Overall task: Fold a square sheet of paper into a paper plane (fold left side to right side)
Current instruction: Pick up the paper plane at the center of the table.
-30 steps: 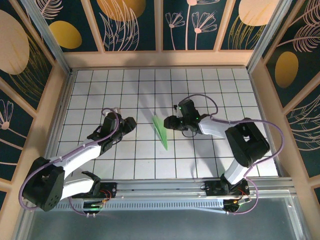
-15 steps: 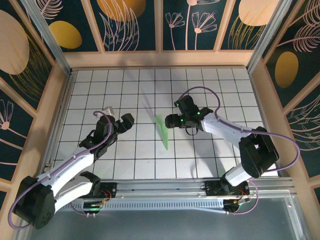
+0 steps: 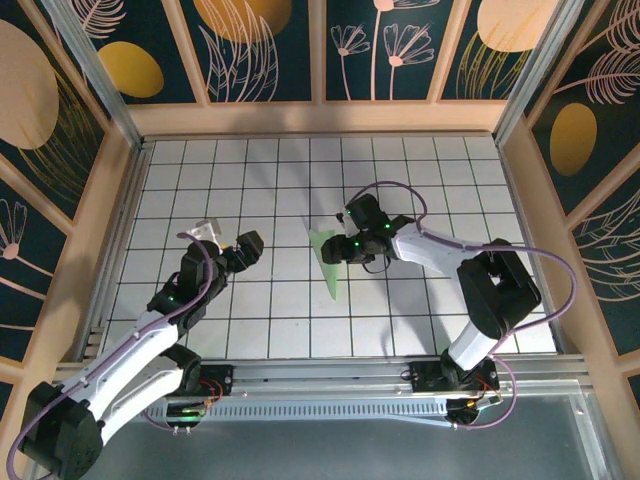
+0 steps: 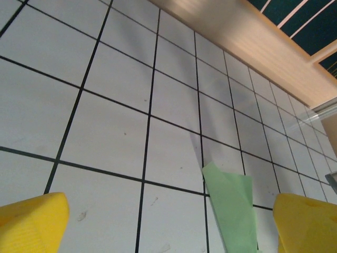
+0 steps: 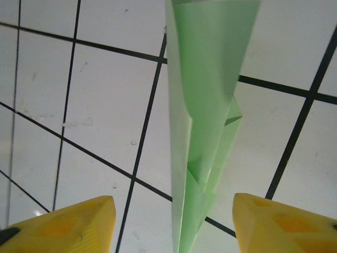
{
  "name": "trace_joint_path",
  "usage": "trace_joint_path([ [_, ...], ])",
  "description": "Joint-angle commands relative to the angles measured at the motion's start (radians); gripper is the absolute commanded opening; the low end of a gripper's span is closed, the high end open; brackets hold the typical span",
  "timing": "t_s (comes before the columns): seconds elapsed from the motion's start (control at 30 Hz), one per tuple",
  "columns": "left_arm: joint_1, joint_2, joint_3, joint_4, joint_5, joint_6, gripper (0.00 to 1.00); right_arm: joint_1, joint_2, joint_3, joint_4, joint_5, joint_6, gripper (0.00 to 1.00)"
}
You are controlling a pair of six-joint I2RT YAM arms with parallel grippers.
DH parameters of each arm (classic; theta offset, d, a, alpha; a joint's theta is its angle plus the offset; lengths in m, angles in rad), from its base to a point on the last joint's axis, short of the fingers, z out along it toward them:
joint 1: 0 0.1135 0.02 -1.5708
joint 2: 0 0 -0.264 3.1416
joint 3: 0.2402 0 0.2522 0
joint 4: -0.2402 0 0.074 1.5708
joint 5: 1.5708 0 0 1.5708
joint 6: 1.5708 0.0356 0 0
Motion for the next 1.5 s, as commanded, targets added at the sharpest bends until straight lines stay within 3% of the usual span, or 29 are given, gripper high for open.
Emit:
trace_joint_path([
  [0.0, 0.006, 0.038, -0.013, 0.028, 0.042, 0.003, 0.99, -0.048, -0.029, -0.054, 0.071, -0.132, -0.003, 0.53],
  [0.33, 0.005, 0.116, -0.001, 0.073, 0.095, -0.018, 0.99, -0.086, -0.008, -0.161, 0.194, -0.249, -0.006, 0.41],
  [0.6, 0.005, 0.143, 0.001, 0.087, 0.114, -0.031, 0.99, -0.124, 0.048, -0.171, 0.244, -0.27, -0.004, 0.33],
  [1.47, 0.006, 0.186, 0.018, 0.09, 0.131, -0.025, 0.98, -0.123, 0.133, -0.183, 0.328, -0.335, 0.03, 0.27],
])
